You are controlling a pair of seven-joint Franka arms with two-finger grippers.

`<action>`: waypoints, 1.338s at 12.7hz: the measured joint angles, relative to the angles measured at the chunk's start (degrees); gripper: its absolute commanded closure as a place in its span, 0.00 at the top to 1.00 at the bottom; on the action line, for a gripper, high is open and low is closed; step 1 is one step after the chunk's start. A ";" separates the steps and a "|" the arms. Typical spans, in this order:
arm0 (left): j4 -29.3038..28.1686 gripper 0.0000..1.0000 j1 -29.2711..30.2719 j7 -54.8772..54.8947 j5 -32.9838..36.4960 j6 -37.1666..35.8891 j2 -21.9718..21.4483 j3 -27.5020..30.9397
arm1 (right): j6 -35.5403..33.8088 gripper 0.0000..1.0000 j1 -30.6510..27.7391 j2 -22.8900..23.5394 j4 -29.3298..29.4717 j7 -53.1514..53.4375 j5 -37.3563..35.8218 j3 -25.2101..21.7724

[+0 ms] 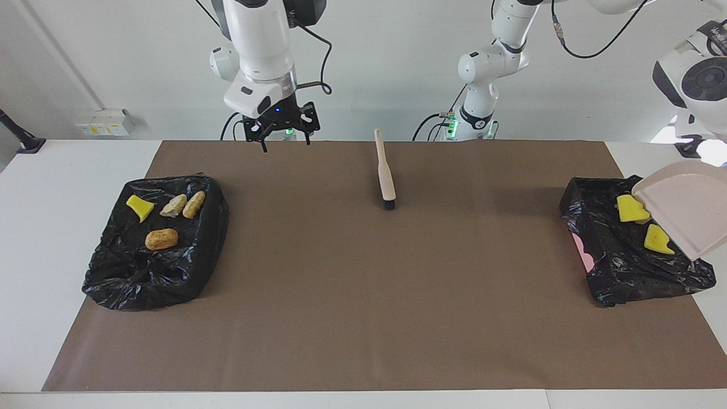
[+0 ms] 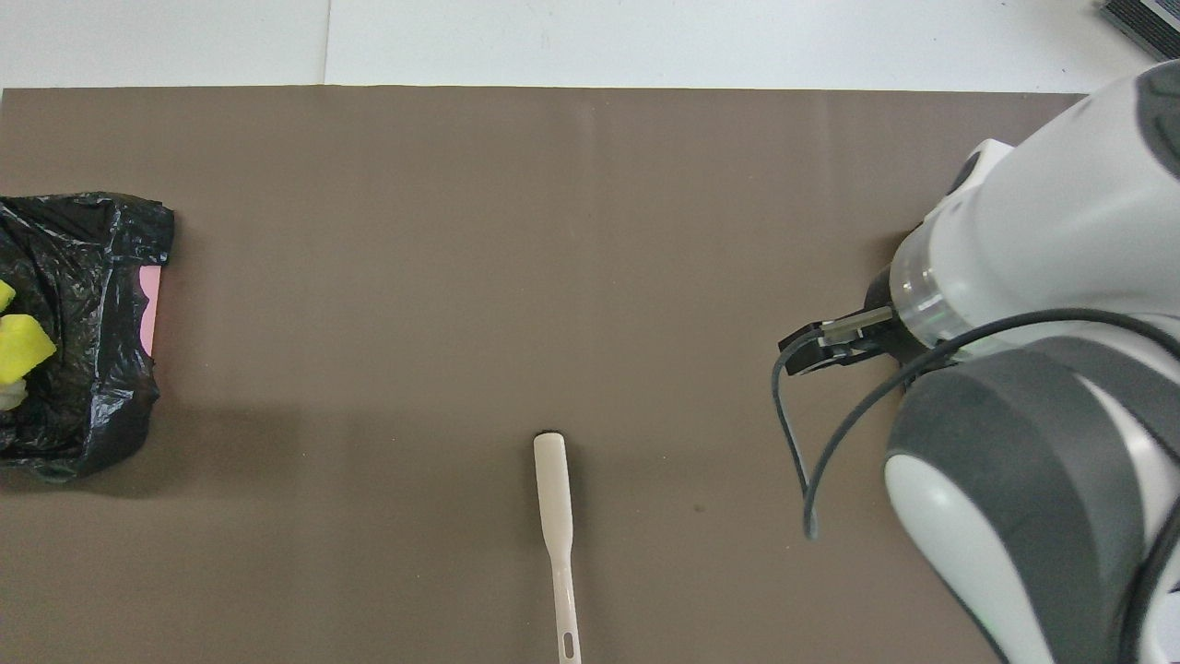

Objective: Sweep and dump trash in bin
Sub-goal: 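Tip the dustpan into the bag while the right gripper sets down the brush, then return the dustpan with the left gripper to the table center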

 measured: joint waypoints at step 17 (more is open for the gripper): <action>1.35 0.00 -11.91 -53.82 -53.06 -7.16 -1.52 -1.64 | 4.51 1.00 -20.11 -1.61 -1.42 -2.08 -1.61 -1.23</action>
